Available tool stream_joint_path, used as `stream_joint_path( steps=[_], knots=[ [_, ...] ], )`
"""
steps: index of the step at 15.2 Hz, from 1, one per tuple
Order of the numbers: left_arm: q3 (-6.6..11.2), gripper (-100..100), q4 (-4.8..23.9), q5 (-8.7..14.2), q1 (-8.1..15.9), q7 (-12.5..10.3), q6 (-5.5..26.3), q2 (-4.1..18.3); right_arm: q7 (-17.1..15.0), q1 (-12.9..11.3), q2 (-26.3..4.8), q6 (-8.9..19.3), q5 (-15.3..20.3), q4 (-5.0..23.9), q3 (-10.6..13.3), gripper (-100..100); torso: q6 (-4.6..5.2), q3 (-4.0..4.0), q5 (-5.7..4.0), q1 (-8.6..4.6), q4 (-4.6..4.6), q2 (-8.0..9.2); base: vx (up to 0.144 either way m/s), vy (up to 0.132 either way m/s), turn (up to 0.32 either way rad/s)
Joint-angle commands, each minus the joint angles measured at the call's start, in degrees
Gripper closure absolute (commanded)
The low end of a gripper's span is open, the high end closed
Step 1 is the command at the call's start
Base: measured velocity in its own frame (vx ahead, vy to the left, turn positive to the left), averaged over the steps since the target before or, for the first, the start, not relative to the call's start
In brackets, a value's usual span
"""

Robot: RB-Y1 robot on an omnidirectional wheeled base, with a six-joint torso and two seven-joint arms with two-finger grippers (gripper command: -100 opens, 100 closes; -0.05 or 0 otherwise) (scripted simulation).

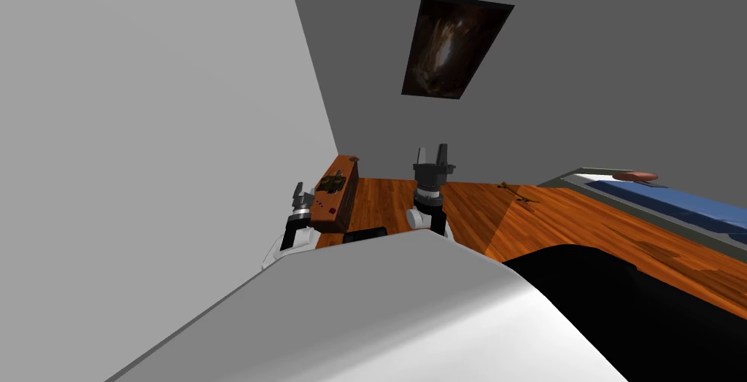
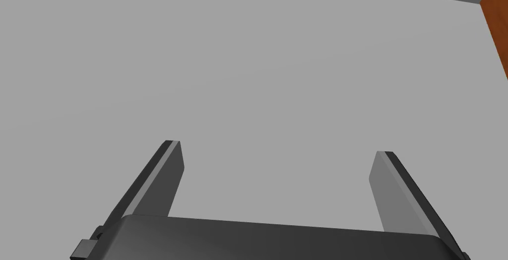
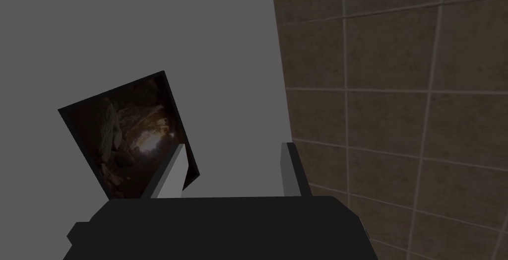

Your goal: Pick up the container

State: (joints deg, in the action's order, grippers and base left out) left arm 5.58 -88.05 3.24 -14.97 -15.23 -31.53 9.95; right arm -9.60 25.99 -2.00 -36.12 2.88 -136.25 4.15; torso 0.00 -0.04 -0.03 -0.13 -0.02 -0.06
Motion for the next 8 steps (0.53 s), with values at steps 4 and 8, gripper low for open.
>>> stream_joint_path(
  steps=[4, 8],
  knots=[
    [0.80, -100, 5.05, 0.51, 0.98, -0.96, 0.36, 0.65, 0.00, 0.00, 0.00, 0.00, 0.00, 0.00, 0.00, 0, -0.01, -0.01, -0.01, -0.01, 0.00, -0.01, 0.016, -0.033, -0.033],
    [1.95, -100, 10.22, 1.19, 2.82, -2.15, 0.64, 1.35, 0.00, 0.00, 0.00, 0.00, 0.00, 0.00, 0.00, 0, -0.01, 0.01, 0.01, 0.06, 0.00, 0.02, 0.013, -0.022, -0.040]
  ],
)
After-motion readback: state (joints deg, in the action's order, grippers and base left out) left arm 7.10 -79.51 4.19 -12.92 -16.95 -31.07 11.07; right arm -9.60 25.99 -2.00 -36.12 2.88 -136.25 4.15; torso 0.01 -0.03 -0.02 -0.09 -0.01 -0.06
